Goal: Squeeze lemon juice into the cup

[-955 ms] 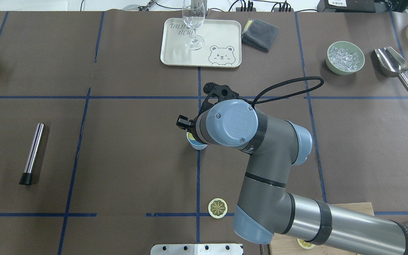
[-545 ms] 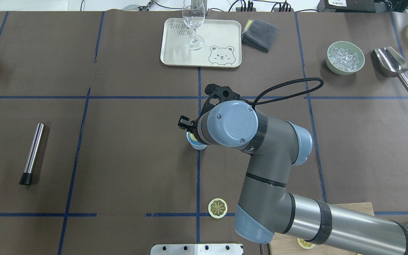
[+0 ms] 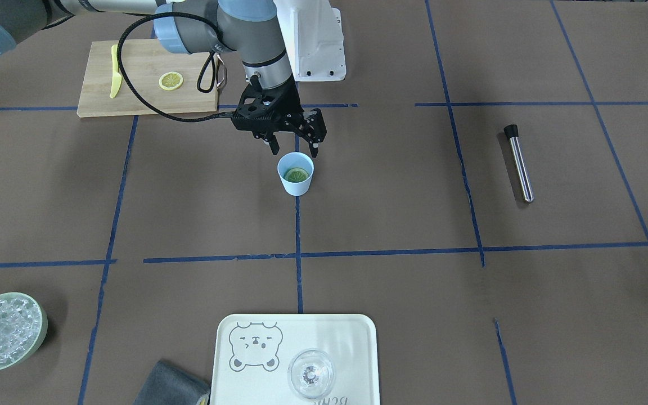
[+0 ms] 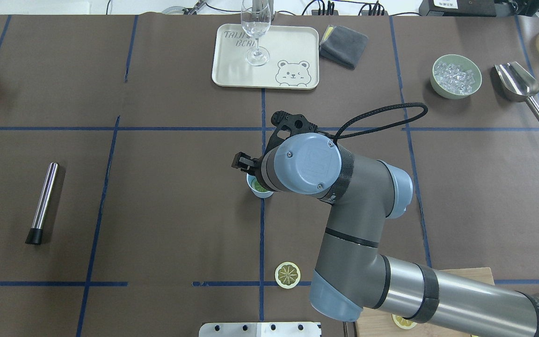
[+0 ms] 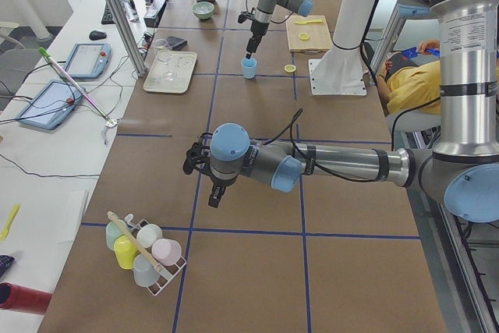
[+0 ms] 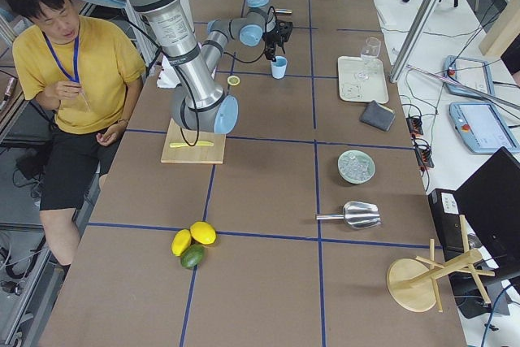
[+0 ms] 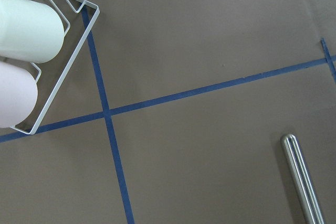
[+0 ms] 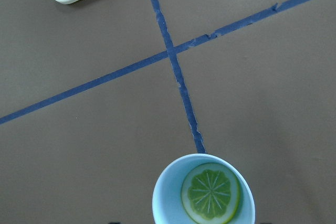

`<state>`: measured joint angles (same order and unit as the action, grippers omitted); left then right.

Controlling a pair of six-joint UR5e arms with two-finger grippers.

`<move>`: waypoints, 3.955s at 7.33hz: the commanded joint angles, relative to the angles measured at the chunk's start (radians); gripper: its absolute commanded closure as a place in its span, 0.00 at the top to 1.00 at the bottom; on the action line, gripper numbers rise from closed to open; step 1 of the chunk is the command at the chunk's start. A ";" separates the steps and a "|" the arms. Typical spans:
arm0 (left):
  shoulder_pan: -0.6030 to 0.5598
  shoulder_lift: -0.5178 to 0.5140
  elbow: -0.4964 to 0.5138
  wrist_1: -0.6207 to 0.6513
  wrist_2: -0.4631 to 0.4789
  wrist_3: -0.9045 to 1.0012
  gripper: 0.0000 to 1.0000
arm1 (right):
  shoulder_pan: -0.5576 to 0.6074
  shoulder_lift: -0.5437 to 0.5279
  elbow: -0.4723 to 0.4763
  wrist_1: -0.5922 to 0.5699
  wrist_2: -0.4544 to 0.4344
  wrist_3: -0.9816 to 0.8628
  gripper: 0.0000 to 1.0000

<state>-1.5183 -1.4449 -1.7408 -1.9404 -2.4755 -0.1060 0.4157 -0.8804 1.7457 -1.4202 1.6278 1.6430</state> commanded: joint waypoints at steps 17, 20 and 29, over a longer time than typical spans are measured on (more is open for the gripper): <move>0.688 -0.124 0.079 -0.203 0.425 -0.725 0.82 | 0.328 -0.528 0.296 0.009 0.345 -0.534 1.00; 0.691 -0.129 0.093 -0.203 0.422 -0.725 0.68 | 0.328 -0.528 0.296 0.009 0.346 -0.534 1.00; 0.682 -0.304 -0.187 0.005 0.417 -0.724 0.00 | 0.354 -0.522 0.296 0.009 0.382 -0.534 1.00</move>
<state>-0.8313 -1.6557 -1.8603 -2.0134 -2.0595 -0.8301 0.7610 -1.4027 2.0409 -1.4113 1.9996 1.1096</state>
